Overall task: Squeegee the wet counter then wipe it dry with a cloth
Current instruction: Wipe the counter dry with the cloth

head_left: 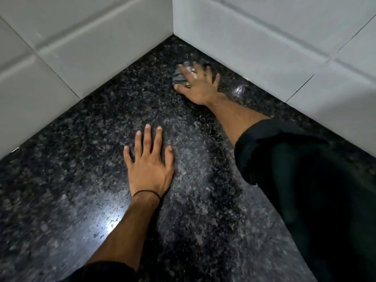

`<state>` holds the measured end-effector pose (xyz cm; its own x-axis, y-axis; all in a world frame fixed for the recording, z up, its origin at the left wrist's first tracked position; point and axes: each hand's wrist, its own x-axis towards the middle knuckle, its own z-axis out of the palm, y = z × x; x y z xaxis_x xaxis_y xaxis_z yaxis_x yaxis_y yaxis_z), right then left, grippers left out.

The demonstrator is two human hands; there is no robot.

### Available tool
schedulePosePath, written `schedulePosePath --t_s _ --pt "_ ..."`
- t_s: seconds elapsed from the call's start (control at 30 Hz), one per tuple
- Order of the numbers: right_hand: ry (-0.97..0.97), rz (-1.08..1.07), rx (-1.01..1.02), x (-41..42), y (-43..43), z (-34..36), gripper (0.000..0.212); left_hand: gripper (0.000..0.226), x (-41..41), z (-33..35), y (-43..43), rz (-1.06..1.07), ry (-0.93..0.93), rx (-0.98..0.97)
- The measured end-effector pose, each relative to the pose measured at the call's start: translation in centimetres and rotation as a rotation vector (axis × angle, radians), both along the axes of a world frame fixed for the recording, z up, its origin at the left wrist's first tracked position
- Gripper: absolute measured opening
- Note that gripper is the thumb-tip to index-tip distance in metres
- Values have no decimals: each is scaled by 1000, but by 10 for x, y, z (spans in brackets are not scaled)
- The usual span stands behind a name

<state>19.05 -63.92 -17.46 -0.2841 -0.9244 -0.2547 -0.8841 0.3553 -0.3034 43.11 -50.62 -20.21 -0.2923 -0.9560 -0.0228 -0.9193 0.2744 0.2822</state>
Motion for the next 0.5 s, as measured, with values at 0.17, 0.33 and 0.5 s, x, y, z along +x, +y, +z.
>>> schedulePosePath --t_s 0.17,0.33,0.5 --pt "22 147 47 -44 25 9 73 58 2 -2 -5 -10 -2 11" --pt "89 -53 57 -105 158 9 69 59 1 0 -5 -7 -5 31" --pt "115 -379 98 -129 280 17 71 59 0 9 -3 -25 8 61"
